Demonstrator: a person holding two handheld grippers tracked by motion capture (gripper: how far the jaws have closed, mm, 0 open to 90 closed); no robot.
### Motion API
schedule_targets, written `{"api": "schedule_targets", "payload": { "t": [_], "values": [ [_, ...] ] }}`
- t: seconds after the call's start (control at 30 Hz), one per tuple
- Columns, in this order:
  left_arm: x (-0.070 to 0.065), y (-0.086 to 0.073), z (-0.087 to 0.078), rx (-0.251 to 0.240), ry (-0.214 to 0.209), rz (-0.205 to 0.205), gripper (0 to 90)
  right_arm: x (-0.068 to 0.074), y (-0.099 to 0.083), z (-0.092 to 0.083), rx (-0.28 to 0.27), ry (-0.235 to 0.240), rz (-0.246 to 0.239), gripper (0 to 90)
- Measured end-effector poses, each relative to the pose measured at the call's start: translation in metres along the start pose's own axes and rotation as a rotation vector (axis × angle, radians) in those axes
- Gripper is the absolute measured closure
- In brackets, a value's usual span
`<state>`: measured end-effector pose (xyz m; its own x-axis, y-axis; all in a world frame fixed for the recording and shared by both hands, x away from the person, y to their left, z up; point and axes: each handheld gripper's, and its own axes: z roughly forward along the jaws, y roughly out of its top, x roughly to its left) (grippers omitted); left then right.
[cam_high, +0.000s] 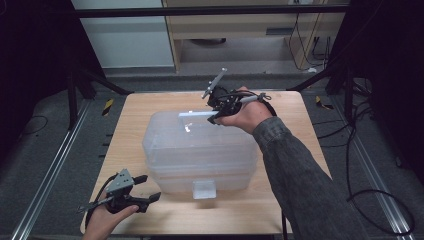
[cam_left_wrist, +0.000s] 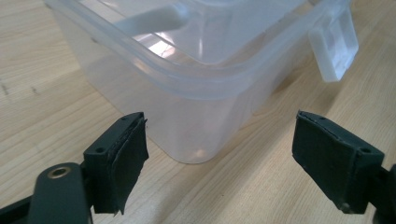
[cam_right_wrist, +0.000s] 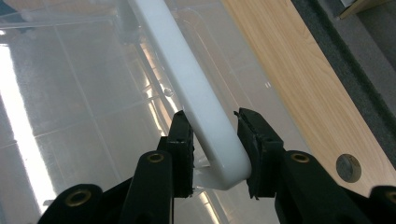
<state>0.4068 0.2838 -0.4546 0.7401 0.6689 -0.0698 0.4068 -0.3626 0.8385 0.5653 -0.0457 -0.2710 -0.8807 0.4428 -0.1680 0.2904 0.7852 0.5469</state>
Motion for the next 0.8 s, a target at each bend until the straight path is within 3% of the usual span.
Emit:
{"api": "schedule_targets", "payload": {
  "t": [0.33,0.5,0.53,0.67,0.8],
  "values": [
    [0.008,0.01,-0.021,-0.078,0.066,-0.035,22.1,-0.01,0.004,0.0,-0.005,0.022,0.025,66.6],
    [0.011,0.017,-0.027,-0.112,0.116,-0.014,33.6,-0.014,0.005,-0.001,-0.009,0.024,0.035,66.5],
    [0.012,0.018,-0.026,-0.101,0.12,-0.007,39.2,-0.016,0.005,-0.002,-0.009,0.025,0.039,66.5],
    [0.017,0.027,-0.024,-0.022,0.133,-0.01,44.0,-0.017,0.007,-0.002,-0.003,0.023,0.039,66.4],
    [0.02,0.04,-0.025,0.04,0.173,0.034,52.5,-0.02,0.009,-0.002,0.003,0.028,0.043,66.4]
  ]
}}
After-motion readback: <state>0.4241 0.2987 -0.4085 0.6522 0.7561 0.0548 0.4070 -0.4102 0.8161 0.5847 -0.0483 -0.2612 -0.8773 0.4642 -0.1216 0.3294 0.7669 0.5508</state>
